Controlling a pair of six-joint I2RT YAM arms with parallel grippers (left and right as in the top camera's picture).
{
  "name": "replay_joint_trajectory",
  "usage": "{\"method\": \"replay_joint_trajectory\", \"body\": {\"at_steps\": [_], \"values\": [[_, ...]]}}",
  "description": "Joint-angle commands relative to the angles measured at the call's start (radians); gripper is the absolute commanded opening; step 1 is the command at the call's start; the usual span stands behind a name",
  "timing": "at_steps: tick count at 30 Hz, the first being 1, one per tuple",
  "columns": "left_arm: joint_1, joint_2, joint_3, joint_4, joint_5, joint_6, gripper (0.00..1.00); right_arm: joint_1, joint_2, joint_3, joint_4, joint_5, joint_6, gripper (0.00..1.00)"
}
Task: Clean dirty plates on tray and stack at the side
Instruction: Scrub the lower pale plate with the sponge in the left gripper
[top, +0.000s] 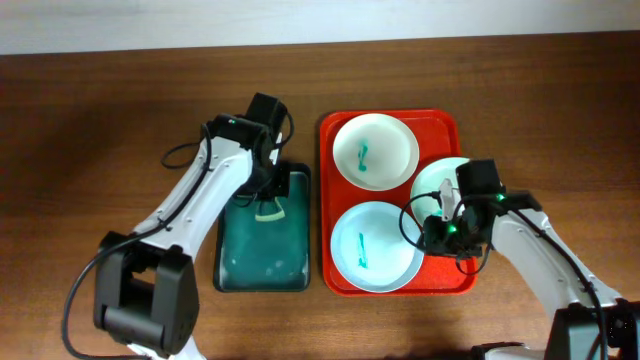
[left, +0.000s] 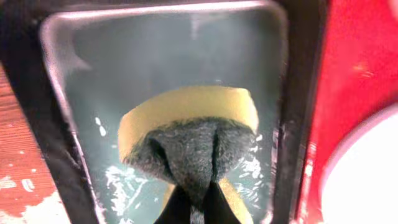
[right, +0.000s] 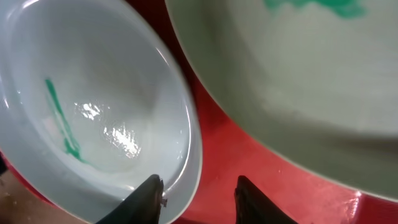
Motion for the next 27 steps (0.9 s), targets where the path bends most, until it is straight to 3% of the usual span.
{"method": "replay_joint_trajectory", "body": {"at_steps": [1,2,4,7,11,15,18,21,23,25,27], "values": [[0.001,-0.045,0.031,-0.003,0.125,0.039,0.00,-0.003,0.004,-0.087,0.086,-0.036,0.004,0.31],[-0.001,-0.047,0.031,-0.002,0.127,0.039,0.00,-0.003,0.004,-0.114,0.130,-0.039,0.010,0.27],[-0.012,-0.047,0.031,0.003,0.127,0.040,0.00,-0.003,0.004,-0.137,0.195,-0.009,0.082,0.10],[-0.037,-0.047,0.031,0.013,0.128,0.039,0.00,-0.003,0.004,-0.137,0.237,0.006,0.114,0.05],[-0.107,-0.047,0.030,0.047,0.153,0.037,0.00,-0.003,0.004,-0.135,0.212,0.064,0.179,0.04],[-0.251,-0.004,0.005,0.201,0.194,-0.066,0.00,-0.003,0.004,-0.135,0.207,0.085,0.222,0.04],[-0.375,0.125,-0.005,0.317,0.219,-0.196,0.00,-0.003,0.004,-0.135,0.208,0.085,0.222,0.04],[-0.418,0.232,-0.005,0.397,0.387,-0.204,0.00,-0.003,0.004,-0.135,0.207,0.085,0.222,0.04],[-0.423,0.283,-0.005,0.380,0.388,-0.210,0.00,-0.003,0.004,-0.135,0.207,0.085,0.222,0.04],[-0.413,0.294,-0.005,0.342,0.296,-0.211,0.00,-0.003,0.004,-0.135,0.207,0.085,0.222,0.04],[-0.397,0.293,0.006,0.263,0.076,-0.232,0.00,-0.003,0.004,-0.135,0.207,0.085,0.222,0.04]]}}
